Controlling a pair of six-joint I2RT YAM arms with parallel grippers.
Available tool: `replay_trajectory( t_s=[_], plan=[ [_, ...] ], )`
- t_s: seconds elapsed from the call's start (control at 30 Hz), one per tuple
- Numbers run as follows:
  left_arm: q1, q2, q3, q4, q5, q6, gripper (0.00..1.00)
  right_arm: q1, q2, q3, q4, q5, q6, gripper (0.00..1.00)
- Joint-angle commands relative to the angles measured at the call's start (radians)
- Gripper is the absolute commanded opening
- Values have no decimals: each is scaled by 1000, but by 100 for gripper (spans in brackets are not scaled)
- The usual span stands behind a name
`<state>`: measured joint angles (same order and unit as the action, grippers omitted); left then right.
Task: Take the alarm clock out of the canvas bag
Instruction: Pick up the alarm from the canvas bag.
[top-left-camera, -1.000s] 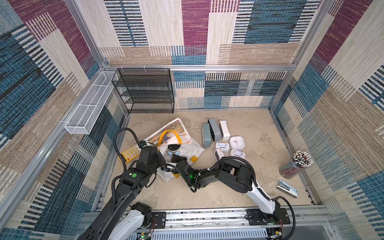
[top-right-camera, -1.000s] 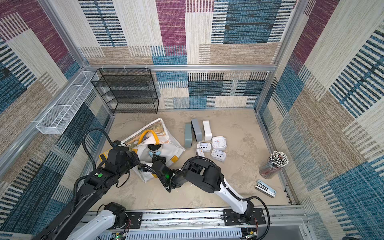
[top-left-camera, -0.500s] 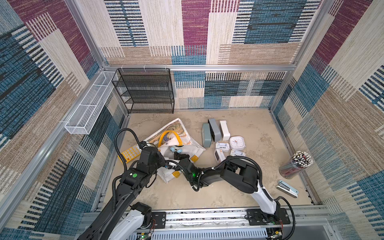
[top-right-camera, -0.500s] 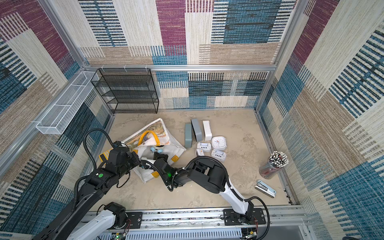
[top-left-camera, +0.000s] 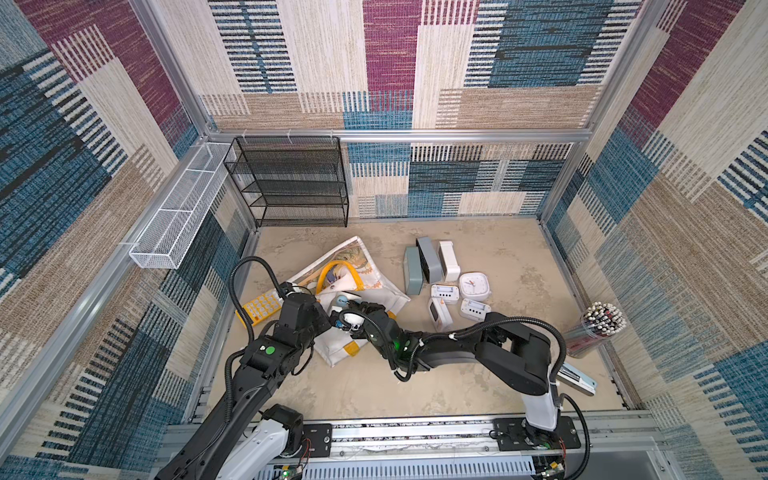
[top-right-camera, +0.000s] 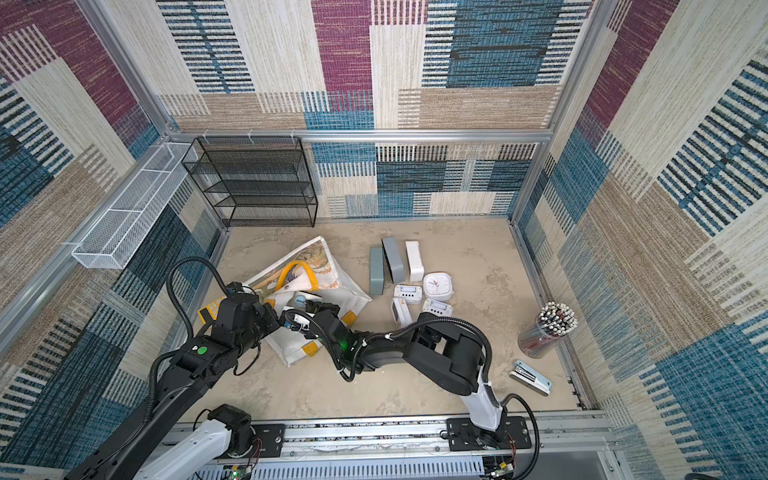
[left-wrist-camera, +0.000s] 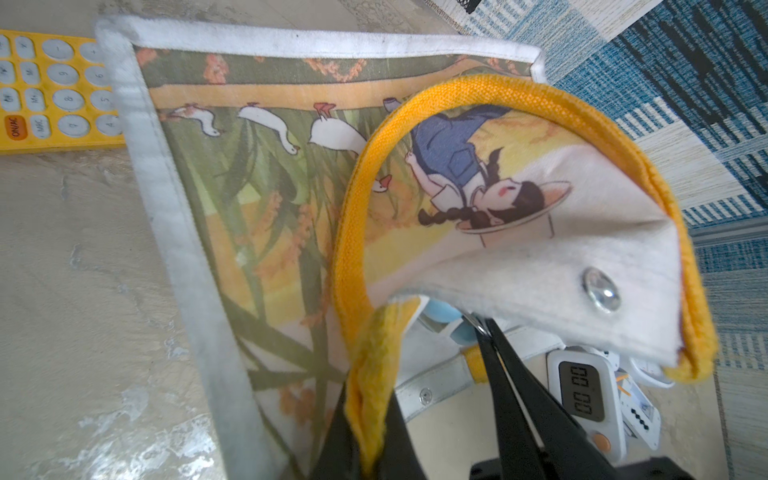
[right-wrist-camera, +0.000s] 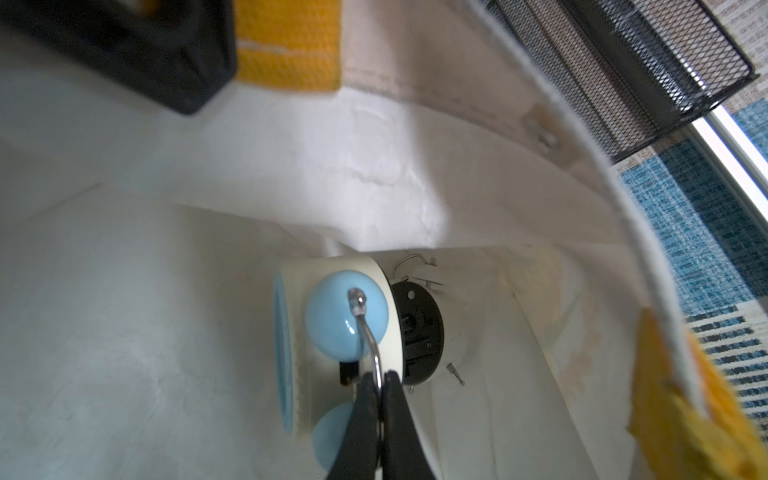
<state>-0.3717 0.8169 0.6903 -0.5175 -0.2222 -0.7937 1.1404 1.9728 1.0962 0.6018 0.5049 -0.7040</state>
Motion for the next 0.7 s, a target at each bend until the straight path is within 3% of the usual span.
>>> replay_trajectory(
  t_s=[0.0,0.67],
  plan=[
    [1,2,2,-9,-23,-20,0,1,-56,-22,-14,-32,100,0],
    [1,10,11,-15,-31,-15,0,0,-410,-258,-244,-56,366,0]
  ],
)
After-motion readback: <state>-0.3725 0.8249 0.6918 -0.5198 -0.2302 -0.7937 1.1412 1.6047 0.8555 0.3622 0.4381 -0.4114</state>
